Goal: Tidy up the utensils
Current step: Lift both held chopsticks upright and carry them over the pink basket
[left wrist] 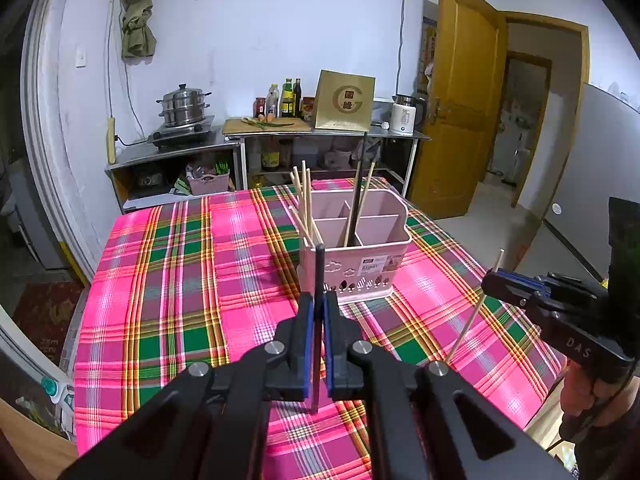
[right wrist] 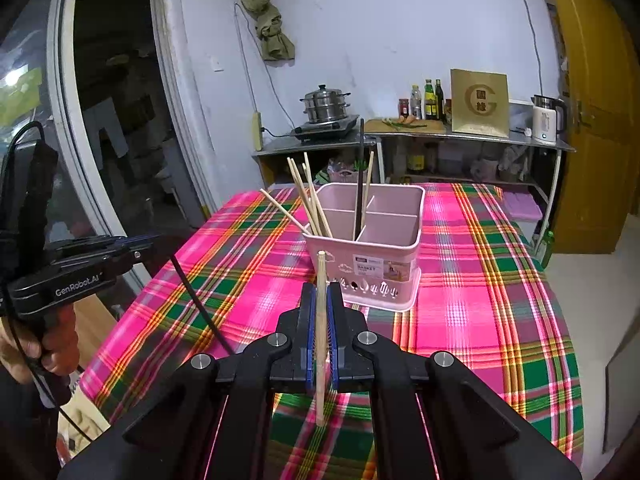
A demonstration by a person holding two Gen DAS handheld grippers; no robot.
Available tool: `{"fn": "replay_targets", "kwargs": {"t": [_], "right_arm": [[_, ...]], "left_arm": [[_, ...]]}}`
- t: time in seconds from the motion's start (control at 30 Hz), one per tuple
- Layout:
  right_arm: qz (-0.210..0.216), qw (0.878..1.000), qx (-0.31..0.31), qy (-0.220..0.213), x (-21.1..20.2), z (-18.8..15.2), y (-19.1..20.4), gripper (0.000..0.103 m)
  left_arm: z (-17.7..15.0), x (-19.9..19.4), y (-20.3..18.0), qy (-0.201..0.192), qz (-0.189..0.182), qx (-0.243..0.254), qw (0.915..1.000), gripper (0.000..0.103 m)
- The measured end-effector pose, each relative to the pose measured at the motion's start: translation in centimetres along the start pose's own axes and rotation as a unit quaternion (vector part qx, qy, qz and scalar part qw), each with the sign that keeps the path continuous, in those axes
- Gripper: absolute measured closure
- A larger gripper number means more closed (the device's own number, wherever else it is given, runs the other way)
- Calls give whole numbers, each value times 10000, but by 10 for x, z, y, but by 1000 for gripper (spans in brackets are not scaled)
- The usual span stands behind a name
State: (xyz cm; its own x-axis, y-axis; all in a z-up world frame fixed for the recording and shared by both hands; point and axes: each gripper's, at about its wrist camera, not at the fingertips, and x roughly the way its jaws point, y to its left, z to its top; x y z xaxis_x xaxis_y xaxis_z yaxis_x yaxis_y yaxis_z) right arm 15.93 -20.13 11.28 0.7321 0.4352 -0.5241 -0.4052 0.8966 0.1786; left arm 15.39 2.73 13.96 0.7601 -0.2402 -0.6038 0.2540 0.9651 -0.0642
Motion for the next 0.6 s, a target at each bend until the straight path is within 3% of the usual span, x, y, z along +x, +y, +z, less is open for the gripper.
{"fn": "replay_targets", "kwargs": {"t": [0.6], "right_arm": [[-18, 9985, -123, -530, -8, 44, -8, 98]], "left_arm": [[58, 2, -18, -209, -148, 65, 9997, 98]]}}
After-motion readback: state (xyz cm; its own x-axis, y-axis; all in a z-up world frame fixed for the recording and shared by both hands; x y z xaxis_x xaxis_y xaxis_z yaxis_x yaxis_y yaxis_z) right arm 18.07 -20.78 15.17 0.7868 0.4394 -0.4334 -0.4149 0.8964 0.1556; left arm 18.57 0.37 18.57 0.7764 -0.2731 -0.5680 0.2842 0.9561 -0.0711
